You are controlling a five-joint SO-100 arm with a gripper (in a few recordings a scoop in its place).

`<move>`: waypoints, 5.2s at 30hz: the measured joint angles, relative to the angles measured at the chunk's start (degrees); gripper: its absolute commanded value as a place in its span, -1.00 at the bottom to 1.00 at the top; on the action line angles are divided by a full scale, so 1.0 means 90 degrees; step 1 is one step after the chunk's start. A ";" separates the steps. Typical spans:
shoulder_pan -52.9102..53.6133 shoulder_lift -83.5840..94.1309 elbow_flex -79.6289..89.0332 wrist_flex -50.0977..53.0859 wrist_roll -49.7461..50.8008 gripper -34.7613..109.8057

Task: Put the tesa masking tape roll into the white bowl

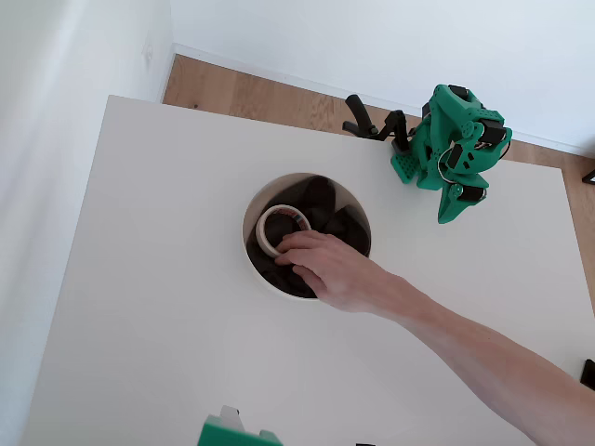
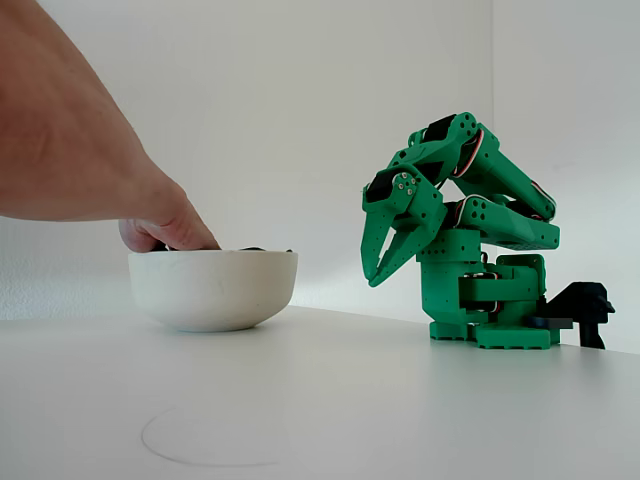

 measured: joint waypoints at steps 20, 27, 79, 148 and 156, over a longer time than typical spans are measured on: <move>0.0000 0.0000 0.0000 0.0000 0.0000 -0.64; 0.0000 0.0000 0.0000 0.0000 0.0000 -0.64; 0.0000 0.0000 0.0000 0.0000 0.0000 -0.64; -0.0215 0.0000 0.0000 0.0000 -0.0166 -0.60; -0.0117 -0.0010 -0.0049 -0.0234 0.0049 -0.64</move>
